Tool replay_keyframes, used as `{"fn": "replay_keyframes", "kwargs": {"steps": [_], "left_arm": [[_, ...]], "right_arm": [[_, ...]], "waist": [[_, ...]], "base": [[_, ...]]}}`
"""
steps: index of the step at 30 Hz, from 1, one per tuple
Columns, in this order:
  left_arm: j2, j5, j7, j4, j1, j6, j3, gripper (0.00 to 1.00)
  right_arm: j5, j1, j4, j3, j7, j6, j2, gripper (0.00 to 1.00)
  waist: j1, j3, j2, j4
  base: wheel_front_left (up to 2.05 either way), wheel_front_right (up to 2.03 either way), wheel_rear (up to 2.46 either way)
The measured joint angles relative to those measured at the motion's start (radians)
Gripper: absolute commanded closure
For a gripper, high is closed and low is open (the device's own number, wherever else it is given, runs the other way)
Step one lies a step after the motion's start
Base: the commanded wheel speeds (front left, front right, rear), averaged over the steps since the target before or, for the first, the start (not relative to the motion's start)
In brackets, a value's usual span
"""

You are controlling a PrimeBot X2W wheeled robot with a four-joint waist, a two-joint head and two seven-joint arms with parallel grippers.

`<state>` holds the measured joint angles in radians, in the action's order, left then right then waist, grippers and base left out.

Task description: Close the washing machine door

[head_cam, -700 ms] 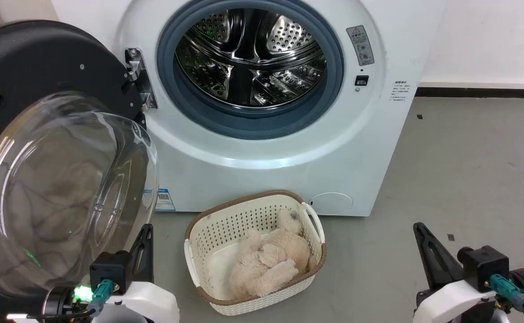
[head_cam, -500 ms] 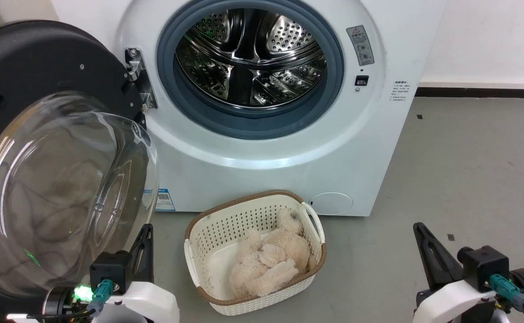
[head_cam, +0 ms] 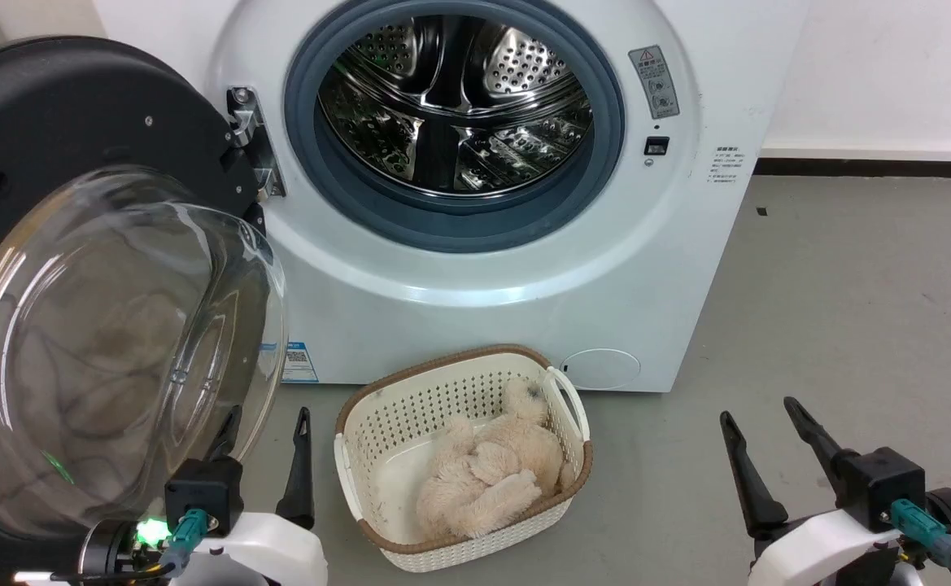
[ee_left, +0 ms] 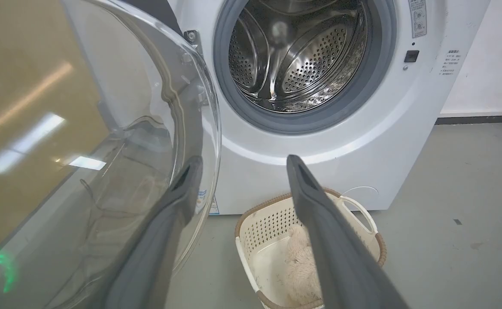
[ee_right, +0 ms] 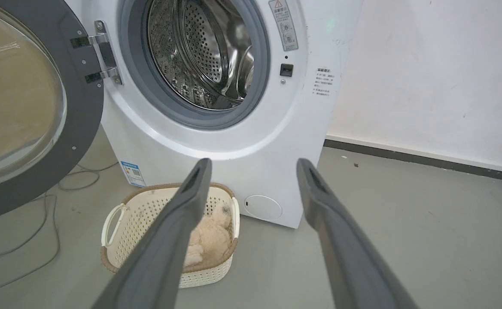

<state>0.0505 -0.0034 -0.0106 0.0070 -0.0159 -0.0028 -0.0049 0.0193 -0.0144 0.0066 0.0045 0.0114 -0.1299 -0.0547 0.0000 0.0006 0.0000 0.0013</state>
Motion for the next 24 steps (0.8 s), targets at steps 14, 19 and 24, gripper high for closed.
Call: {"fn": "replay_keyframes", "kwargs": {"steps": [14, 19, 24], "left_arm": [[0.000, -0.009, -0.030, 0.000, -0.002, 0.000, -0.003, 0.00], [0.000, -0.010, -0.040, 0.000, -0.007, 0.000, -0.002, 0.00], [0.000, -0.013, -0.048, 0.000, -0.011, 0.000, -0.001, 0.00]], "right_arm": [[0.022, 0.000, 0.004, 0.011, 0.029, 0.000, 0.000, 0.00], [0.037, -0.001, 0.008, 0.018, 0.036, 0.000, 0.000, 0.00], [0.048, -0.001, 0.011, 0.025, 0.047, 0.000, -0.001, 0.00]], "waist": [[0.0000, -0.001, 0.0000, 0.023], [0.0001, -0.002, 0.0000, 0.039], [0.0001, -0.004, 0.0000, 0.054]], "base": [[0.00, 0.00, 0.00], [0.00, 0.00, 0.00], [0.00, 0.00, 0.00]]}}
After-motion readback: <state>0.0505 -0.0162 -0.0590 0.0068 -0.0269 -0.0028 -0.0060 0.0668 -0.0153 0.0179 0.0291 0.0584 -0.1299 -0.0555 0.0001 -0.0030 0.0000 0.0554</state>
